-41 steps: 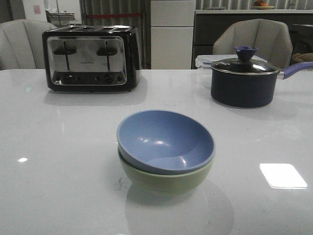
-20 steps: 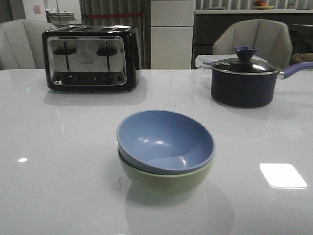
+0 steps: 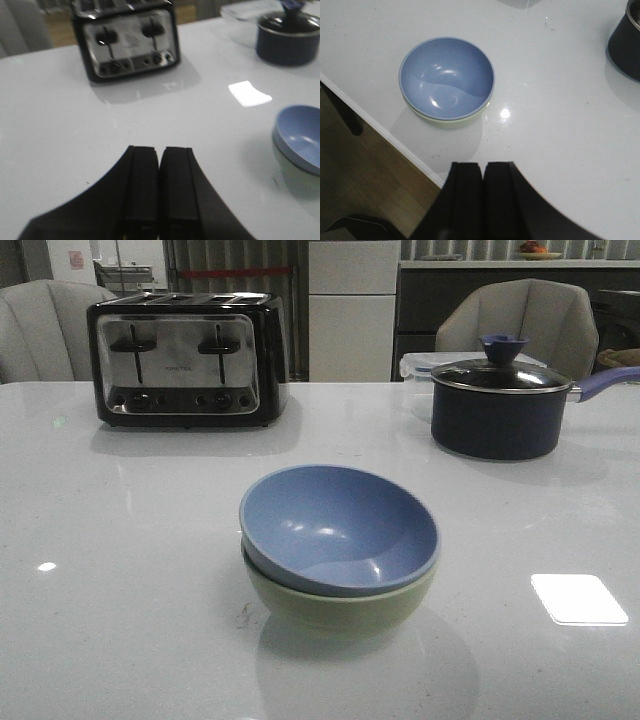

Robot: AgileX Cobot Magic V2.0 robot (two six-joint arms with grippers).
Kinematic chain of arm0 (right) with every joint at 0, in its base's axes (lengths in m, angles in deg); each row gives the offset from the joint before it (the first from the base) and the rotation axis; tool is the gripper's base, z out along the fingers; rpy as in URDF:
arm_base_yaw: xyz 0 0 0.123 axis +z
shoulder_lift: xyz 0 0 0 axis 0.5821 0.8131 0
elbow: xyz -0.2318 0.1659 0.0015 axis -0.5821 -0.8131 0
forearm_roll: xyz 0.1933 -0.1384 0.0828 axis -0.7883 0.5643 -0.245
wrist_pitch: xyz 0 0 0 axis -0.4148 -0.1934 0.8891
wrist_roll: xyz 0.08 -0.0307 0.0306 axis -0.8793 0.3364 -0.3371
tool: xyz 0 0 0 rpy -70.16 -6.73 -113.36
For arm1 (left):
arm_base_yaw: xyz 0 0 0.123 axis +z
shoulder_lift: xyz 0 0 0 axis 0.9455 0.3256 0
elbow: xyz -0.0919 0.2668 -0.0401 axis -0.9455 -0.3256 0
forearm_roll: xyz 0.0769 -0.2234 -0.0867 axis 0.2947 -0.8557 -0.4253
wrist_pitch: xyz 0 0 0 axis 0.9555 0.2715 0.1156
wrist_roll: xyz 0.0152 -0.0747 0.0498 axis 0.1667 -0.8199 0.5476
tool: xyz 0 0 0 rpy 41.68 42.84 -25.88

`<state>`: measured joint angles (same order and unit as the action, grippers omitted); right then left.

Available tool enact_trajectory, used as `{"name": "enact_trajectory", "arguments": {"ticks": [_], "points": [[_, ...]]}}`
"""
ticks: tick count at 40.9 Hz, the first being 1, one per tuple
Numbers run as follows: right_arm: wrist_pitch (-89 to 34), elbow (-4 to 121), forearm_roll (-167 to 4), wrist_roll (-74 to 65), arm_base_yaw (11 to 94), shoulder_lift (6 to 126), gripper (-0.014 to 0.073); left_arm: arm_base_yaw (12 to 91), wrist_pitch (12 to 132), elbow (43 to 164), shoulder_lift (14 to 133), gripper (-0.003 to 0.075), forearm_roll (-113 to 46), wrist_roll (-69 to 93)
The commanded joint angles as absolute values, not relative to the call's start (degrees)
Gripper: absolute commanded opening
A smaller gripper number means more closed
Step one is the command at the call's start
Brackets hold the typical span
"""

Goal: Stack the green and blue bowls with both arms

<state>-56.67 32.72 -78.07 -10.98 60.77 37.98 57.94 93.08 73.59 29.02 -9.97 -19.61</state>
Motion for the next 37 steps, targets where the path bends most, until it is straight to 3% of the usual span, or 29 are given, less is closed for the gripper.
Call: {"name": "enact_trajectory", "arguments": {"ticks": [1, 19, 37], "points": [[-52.7, 34.3, -78.3, -10.4, 60.5, 38.1, 0.0029, 61.8, 82.0, 69.7, 25.2, 0.0093, -11.1, -19.8], [-52.7, 34.3, -78.3, -10.4, 60.5, 38.1, 0.0029, 67.3, 58.8, 45.9, 14.4, 0.0093, -17.1, -19.9], [-53.1, 34.3, -78.3, -10.4, 60.5, 38.1, 0.0029, 67.9, 58.0, 45.6, 14.4, 0.0093, -17.3, -19.9]]}}
